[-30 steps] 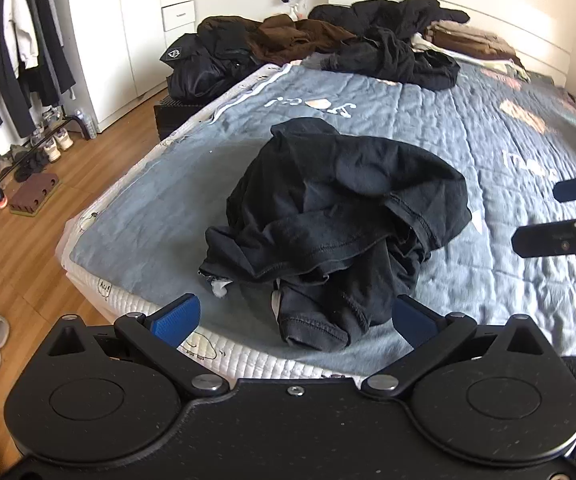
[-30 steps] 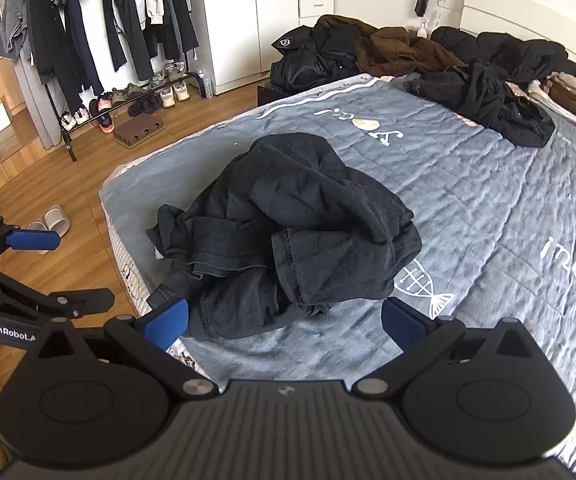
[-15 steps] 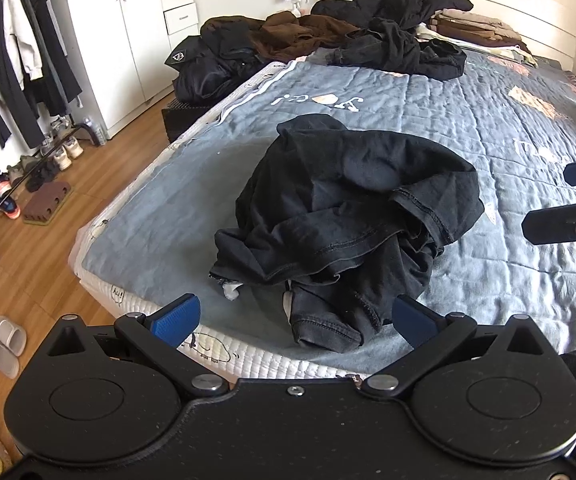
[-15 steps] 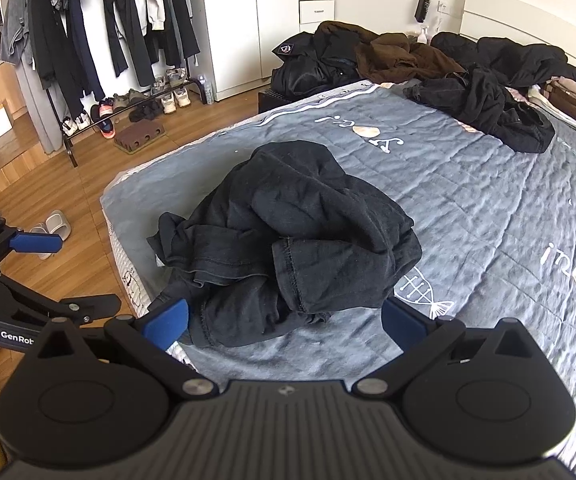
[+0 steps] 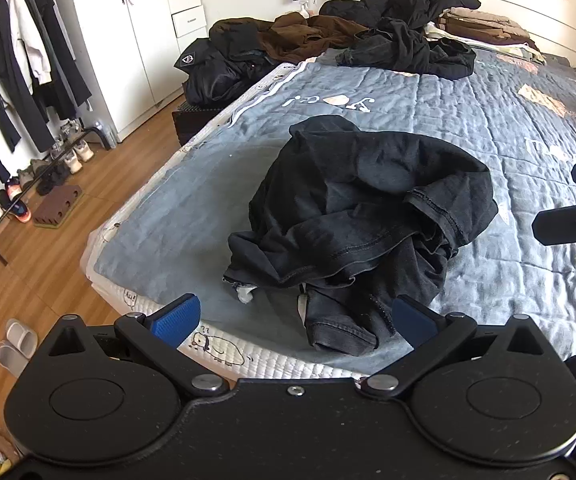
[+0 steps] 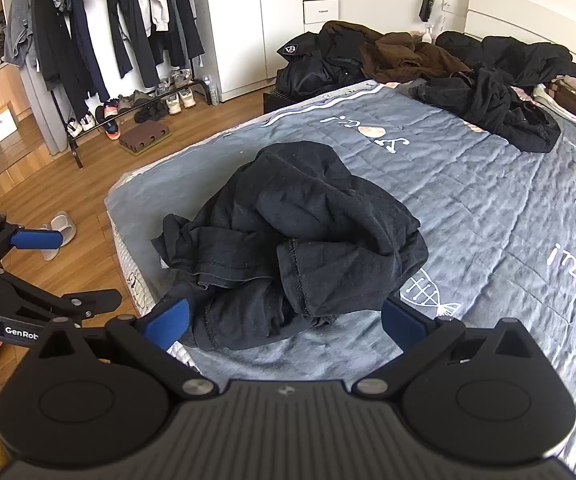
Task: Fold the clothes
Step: 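Approach the crumpled black garment on the bed with both tools open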
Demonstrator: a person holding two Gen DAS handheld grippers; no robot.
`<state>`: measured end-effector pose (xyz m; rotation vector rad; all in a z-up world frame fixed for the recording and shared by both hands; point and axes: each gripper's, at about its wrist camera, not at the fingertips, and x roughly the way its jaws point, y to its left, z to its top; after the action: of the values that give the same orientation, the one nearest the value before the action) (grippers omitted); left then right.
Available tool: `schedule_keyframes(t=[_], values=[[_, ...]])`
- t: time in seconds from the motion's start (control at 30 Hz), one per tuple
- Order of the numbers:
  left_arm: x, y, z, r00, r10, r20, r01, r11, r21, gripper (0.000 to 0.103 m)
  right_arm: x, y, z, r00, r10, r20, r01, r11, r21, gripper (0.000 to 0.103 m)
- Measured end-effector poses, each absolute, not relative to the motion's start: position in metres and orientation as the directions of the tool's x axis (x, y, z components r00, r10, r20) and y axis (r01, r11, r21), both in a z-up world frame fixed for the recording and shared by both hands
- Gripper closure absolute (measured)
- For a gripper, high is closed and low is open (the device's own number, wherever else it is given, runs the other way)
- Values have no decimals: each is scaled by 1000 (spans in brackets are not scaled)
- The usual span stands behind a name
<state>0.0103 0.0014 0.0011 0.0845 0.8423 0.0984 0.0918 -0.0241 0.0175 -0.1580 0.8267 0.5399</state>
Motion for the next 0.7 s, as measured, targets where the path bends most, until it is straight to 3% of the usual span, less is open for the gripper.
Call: schedule_keyframes(t=[0.7], values=[[15,3,-2,659,126,-742,-50,991,123,0,99,-28,15,553,401,-730,-514,854,80,1]])
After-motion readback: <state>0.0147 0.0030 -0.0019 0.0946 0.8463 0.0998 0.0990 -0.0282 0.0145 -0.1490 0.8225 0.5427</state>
